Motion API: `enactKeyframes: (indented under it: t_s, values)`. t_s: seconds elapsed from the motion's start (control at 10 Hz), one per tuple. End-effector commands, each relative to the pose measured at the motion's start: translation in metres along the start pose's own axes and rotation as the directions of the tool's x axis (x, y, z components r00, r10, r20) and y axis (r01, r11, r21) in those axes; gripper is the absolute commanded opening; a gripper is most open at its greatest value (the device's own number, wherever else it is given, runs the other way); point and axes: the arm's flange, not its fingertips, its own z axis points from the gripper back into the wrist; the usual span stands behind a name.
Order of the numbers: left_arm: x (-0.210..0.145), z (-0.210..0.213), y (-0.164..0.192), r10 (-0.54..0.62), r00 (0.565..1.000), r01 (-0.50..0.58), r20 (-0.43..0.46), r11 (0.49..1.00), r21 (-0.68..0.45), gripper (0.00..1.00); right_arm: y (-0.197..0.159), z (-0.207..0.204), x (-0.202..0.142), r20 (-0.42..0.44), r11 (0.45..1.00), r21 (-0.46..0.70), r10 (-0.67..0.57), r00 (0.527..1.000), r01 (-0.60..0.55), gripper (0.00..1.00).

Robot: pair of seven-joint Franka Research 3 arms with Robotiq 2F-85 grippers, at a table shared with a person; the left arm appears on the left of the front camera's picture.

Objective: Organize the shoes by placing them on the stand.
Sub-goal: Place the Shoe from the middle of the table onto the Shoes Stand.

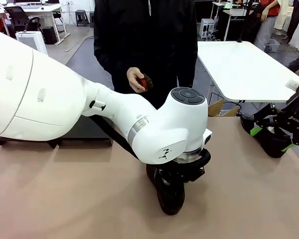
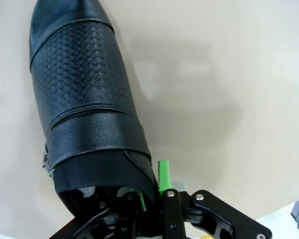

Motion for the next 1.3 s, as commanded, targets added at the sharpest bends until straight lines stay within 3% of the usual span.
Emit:
enactKeyframes:
  t_s: [0.0,0.2,0.4,0.6,0.7,0.8,1.0,1.1,1.2]
  values:
    - [0.001,0.001,-0.006,0.017,1.000,-0.018,0.005,0.999,0.031,0.00,0.000,0.002,0.001,-0.002,1.000,-0.003,0.018,1.000,-0.018,1.00]
    - [0.001,0.003,-0.001,0.013,1.000,-0.012,-0.011,0.998,0.058,0.00,0.000,0.002,0.001,-0.002,1.000,-0.003,0.018,1.000,-0.018,1.00]
    - [-0.008,0.049,0.017,-0.046,0.998,0.047,-0.036,0.998,0.031,0.00,0.000,0.002,0.001,-0.002,1.000,-0.003,0.018,1.000,-0.018,1.00]
    - [-0.003,0.117,0.058,-0.165,0.980,0.171,0.108,0.984,-0.043,0.00,0.000,0.002,0.001,-0.002,1.000,-0.003,0.018,1.000,-0.018,1.00]
    - [0.006,0.139,0.080,-0.167,0.944,0.192,0.285,0.979,-0.064,0.00,0.000,0.002,0.001,-0.002,1.000,-0.003,0.018,1.000,-0.018,1.00]
    - [0.015,0.156,0.107,-0.135,0.939,0.181,0.318,0.976,-0.121,0.00,0.000,0.002,0.001,-0.002,1.000,-0.003,0.018,1.000,-0.018,1.00]
    - [0.043,0.178,0.171,-0.165,0.911,0.202,0.379,0.977,-0.061,0.00,0.000,0.002,0.001,-0.002,1.000,-0.003,0.018,1.000,-0.018,1.00]
    - [0.051,0.181,0.195,-0.189,0.915,0.214,0.357,0.976,-0.030,0.00,0.000,0.002,0.001,-0.002,1.000,-0.003,0.018,1.000,-0.018,1.00]
    - [0.051,0.183,0.214,-0.134,0.934,0.152,0.332,0.988,-0.029,0.00,0.000,0.002,0.001,-0.002,1.000,-0.003,0.018,1.000,-0.018,1.00]
